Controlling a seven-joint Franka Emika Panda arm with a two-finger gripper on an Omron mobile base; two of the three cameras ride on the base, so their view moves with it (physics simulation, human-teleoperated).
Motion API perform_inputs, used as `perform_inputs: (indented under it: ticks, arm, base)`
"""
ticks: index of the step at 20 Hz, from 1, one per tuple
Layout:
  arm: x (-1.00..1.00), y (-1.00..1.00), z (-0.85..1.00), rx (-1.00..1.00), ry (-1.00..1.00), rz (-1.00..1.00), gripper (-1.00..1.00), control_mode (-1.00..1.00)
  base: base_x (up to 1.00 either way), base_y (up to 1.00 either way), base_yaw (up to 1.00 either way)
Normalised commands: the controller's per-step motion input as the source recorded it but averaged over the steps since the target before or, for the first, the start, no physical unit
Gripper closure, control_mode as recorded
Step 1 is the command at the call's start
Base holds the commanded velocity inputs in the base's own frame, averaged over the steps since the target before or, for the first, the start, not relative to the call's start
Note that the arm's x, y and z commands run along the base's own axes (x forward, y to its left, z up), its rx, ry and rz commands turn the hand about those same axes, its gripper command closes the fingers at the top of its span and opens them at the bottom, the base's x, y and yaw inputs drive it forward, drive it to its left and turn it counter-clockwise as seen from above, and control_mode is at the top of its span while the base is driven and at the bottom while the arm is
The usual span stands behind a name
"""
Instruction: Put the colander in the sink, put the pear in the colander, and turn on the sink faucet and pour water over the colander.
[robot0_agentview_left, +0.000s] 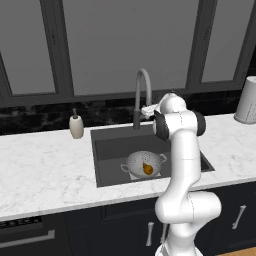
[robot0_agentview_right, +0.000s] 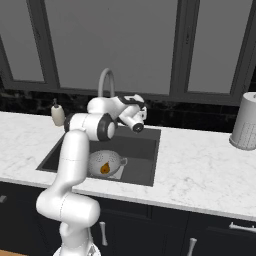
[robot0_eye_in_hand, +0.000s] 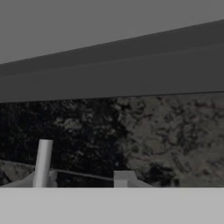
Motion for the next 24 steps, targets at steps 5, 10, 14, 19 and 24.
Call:
perform_inputs:
  ticks: [5,10,14,19,24]
  arm:
    - [0.0,-0.3,-0.07,0.0,0.0,-0.11,1.0,-1.0]
    - [0.05,-0.43,-0.03,0.0,0.0,-0.12,1.0,-1.0]
    - [0.03,-0.56,-0.02,0.01,0.0,-0.11,1.0,-1.0]
    - [0.07,-0.62,0.0,0.01,0.0,-0.1,1.0,-1.0]
    - [0.07,-0.69,0.0,0.01,0.0,-0.08,1.0,-1.0]
  base:
    - [0.0,0.0,0.0]
    - [0.0,0.0,0.0]
    - [0.0,0.0,0.0]
    - [0.0,0.0,0.0]
    - [0.0,0.0,0.0]
